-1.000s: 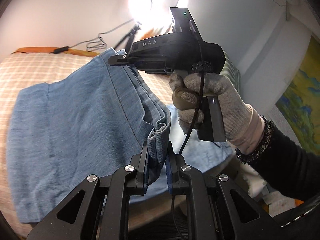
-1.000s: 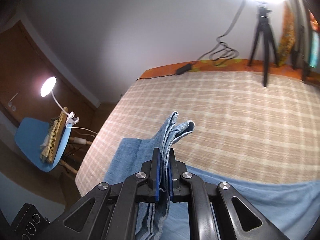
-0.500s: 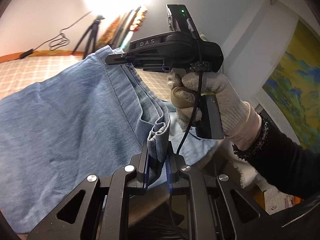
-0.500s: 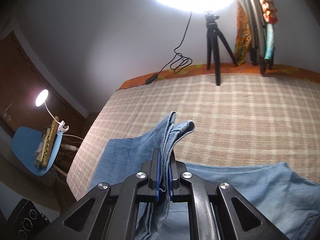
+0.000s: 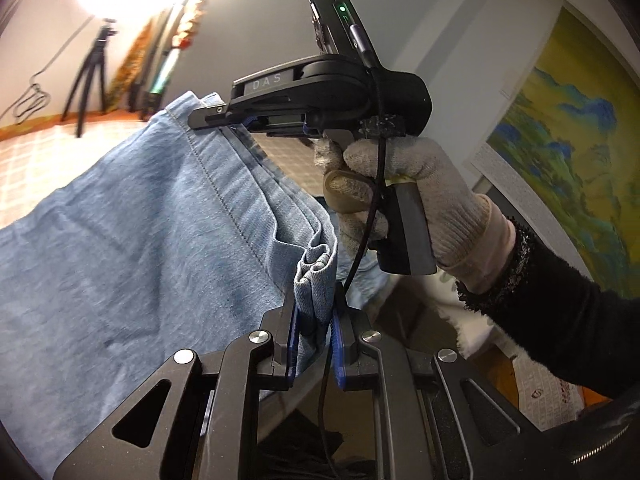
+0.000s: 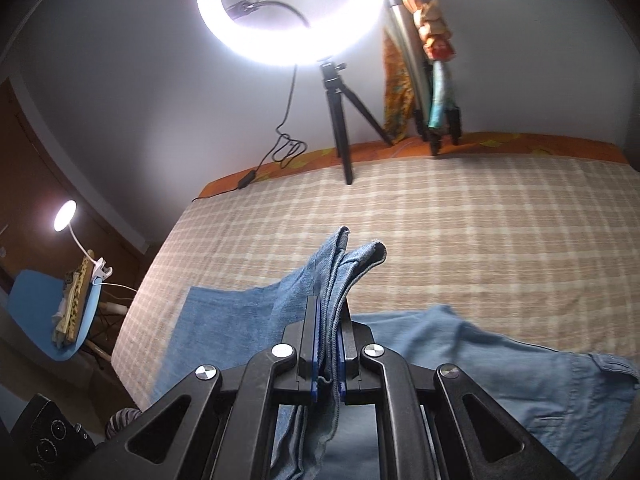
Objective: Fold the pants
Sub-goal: 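Grasp the jeans' edge with the right gripper while the left gripper holds its edge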
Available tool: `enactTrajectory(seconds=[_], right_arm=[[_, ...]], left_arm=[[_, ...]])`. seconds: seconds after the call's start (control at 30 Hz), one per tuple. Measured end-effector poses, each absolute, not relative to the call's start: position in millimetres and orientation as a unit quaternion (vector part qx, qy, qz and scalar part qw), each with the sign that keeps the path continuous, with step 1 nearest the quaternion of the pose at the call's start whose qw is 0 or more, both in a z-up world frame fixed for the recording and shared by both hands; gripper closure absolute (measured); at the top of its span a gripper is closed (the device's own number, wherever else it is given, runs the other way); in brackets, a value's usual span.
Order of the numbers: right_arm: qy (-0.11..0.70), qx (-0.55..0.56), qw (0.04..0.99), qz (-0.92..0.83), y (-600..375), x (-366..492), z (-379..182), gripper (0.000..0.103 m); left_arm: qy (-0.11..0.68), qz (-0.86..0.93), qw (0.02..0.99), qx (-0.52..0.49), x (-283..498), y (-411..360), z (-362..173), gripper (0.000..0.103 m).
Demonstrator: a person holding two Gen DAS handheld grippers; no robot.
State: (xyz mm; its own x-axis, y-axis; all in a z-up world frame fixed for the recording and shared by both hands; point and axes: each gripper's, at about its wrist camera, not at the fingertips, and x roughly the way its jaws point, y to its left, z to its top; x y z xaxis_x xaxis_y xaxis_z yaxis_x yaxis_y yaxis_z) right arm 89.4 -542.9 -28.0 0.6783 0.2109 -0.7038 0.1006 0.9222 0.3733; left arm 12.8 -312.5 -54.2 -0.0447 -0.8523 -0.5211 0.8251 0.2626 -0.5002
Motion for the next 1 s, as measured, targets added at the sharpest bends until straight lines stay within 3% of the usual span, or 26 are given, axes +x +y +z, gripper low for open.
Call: enactTrajectory(seconds=[0.57, 1.0], right_arm=[[0.409, 0.192, 0.891, -0.049, -638, 31, -26, 0.099], [0.426, 0.216, 0.874, -0.093, -700, 1, -64, 0.099]], left_arm=[[0.395, -0.668, 0.630, 0.018, -26, -404, -59, 0.091], [0.417, -0.684, 0.597, 0.049, -43, -450, -83, 0.091]])
